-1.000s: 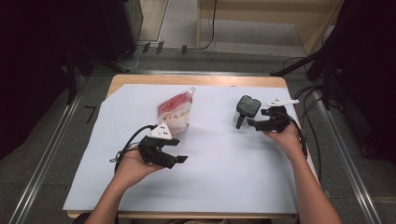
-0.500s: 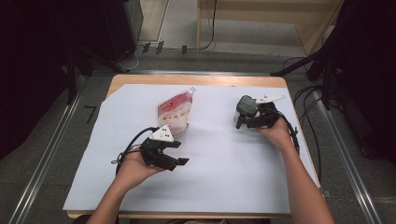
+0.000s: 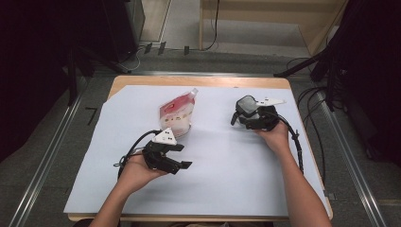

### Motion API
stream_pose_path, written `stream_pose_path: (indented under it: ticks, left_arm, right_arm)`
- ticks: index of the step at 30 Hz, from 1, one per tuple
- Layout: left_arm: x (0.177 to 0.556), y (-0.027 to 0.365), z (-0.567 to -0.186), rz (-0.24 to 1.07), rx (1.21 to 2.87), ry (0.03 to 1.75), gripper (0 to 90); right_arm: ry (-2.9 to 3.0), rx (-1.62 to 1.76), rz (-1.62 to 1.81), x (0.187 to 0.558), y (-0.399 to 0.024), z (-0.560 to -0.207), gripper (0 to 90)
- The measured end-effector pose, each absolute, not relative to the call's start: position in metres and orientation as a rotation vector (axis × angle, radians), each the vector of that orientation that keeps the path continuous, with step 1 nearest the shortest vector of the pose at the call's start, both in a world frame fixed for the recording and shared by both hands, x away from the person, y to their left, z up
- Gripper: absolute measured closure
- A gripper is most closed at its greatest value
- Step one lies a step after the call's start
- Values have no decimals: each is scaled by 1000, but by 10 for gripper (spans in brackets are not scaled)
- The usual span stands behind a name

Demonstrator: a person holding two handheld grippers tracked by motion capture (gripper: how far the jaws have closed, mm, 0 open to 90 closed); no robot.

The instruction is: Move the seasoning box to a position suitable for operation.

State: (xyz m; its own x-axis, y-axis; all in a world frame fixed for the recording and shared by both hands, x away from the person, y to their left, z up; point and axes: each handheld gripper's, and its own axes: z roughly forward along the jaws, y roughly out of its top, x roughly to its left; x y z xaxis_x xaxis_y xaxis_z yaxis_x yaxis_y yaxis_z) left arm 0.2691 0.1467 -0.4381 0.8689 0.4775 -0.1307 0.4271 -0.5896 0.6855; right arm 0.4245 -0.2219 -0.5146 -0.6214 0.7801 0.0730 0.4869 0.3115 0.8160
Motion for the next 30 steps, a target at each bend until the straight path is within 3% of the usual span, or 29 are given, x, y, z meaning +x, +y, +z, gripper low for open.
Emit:
stream_pose_path:
  ticks: [14, 30]
  left_arm:
    - [269, 146, -440, 81, 2284, 654, 325]
    - [273, 148, -439, 76, 2283, 650, 325]
  right_arm:
    - [2149, 1243, 1253, 427, -211, -519, 127]
    - [2109, 1295, 1213, 420, -208, -511, 153]
